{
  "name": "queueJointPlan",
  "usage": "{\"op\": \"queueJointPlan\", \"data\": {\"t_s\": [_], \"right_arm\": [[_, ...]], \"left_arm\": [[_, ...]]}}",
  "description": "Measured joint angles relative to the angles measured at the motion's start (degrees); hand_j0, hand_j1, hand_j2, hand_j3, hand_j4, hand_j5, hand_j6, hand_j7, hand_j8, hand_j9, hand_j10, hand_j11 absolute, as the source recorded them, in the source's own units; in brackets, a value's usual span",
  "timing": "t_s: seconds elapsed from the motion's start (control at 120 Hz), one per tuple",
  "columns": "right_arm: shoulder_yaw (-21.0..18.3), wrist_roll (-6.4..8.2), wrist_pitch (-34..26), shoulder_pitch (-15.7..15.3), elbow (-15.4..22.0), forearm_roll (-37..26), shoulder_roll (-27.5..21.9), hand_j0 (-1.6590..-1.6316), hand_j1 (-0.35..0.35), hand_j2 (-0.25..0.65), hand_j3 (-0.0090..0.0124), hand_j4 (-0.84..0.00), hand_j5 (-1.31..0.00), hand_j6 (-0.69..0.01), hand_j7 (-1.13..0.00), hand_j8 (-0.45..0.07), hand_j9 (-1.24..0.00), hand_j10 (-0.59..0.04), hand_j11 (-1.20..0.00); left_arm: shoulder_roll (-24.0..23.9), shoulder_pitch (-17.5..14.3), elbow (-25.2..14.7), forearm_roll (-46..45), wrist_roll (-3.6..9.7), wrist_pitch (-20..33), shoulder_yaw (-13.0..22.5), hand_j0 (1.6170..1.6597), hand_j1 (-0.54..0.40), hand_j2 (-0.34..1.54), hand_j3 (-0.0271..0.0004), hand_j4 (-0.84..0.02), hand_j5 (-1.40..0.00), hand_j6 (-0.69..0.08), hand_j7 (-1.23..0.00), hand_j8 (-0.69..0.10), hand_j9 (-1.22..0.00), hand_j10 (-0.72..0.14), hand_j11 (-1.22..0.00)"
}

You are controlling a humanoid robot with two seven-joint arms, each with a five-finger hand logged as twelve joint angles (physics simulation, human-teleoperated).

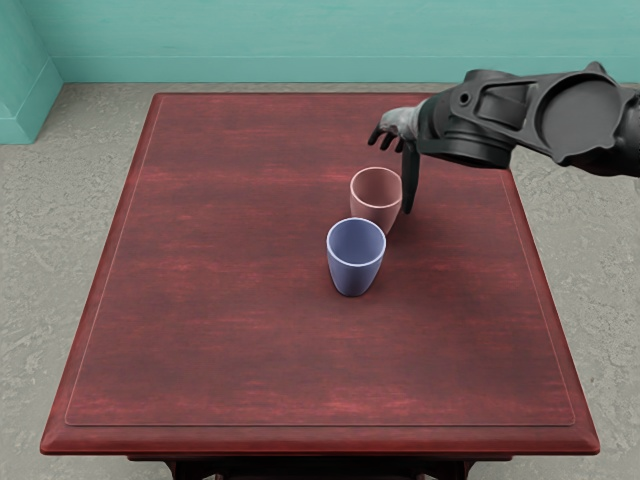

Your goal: Pick up cup and place in cup with right hand

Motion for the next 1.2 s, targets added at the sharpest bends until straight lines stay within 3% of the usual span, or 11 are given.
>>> {"op": "queueJointPlan", "data": {"t_s": [0.417, 0.717, 1.2], "right_arm": [[-1.49, 0.0, -3.8, -0.61, 1.34, -1.67, 1.36, -1.6581, -0.152, -0.032, 0.0, -0.167, -0.21, -0.168, -0.21, -0.167, -0.21, -0.166, -0.21], [-1.6, 0.0, -3.38, -0.72, 2.82, -5.21, 1.98, -1.6581, -0.198, -0.024, 0.0, -0.129, -0.17, -0.13, -0.16, -0.129, -0.16, -0.128, -0.16], [-1.27, 0.0, -4.0, -4.24, 2.1, -9.15, 3.14, -1.6581, -0.094, -0.042, 0.0, -0.215, -0.28, -0.216, -0.28, -0.215, -0.28, -0.215, -0.28]], "left_arm": [[0.0, 0.06, 0.0, -0.04, 0.0, 0.01, 0.0, 1.6581, 0.349, 0.0, 0.0, 0.0, 0.0, 0.0, 0.0, 0.0, 0.0, 0.0, 0.0], [0.0, 0.09, 0.0, -0.02, 0.0, 0.0, 0.0, 1.6581, 0.349, 0.0, 0.0, 0.0, 0.0, 0.0, 0.0, 0.0, 0.0, 0.0, 0.0], [0.0, 0.09, 0.0, -0.05, 0.0, 0.0, 0.0, 1.6581, 0.349, 0.0, 0.0, 0.0, 0.0, 0.0, 0.0, 0.0, 0.0, 0.0, 0.0]]}}
